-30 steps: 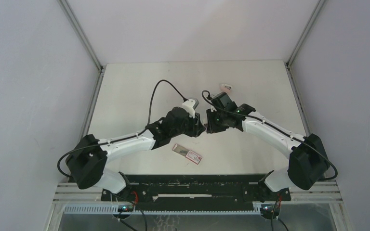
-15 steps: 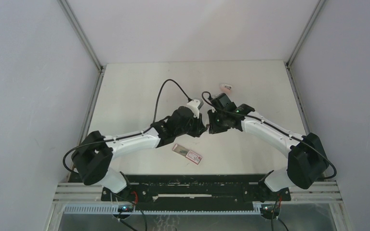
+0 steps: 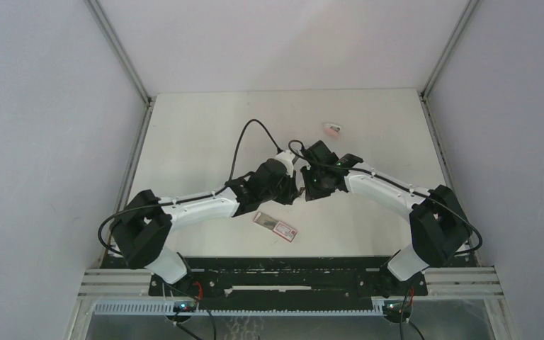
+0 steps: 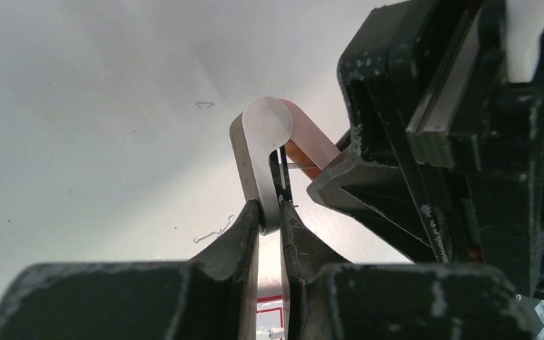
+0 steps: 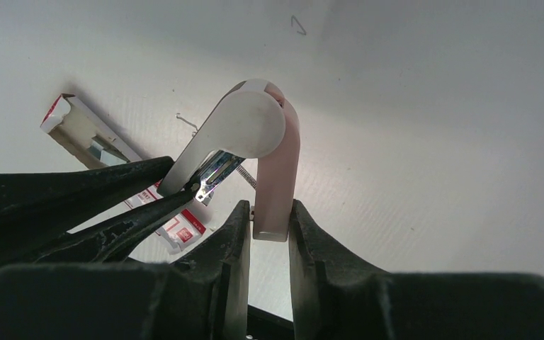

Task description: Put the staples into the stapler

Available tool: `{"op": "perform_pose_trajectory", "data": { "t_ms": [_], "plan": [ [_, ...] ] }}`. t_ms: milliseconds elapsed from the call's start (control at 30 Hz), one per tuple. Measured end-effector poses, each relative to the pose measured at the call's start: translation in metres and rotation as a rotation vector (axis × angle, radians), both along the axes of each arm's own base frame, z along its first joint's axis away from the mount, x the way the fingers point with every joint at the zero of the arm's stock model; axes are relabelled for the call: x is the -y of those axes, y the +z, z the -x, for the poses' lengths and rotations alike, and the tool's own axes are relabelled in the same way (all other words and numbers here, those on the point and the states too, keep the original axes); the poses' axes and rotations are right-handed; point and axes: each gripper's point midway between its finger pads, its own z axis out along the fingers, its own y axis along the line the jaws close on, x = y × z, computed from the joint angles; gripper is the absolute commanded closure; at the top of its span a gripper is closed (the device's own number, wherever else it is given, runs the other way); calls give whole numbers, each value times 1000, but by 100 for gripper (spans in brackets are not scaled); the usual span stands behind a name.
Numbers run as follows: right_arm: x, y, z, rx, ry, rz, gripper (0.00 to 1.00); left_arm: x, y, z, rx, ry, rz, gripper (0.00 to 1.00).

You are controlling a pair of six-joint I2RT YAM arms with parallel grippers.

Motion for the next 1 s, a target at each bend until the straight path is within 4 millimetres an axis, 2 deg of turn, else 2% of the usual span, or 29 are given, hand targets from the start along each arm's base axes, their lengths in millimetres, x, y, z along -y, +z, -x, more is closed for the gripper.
{"op": "perform_pose_trajectory", "data": {
  "t_ms": [300, 467, 700, 1000],
  "plan": [
    [3, -4, -3, -4, 30, 6, 75, 0, -3, 1, -2, -12, -5, 100],
    [11, -18, -3, -25, 40, 34, 64, -1, -14, 3, -32, -25, -18, 100],
    [24, -36, -11, -36, 27, 72, 59, -3, -25, 8, -70, -45, -32, 100],
    [37, -38, -30, 6, -24, 85, 53, -5, -33, 22, -126, -94, -29, 100]
  ]
}}
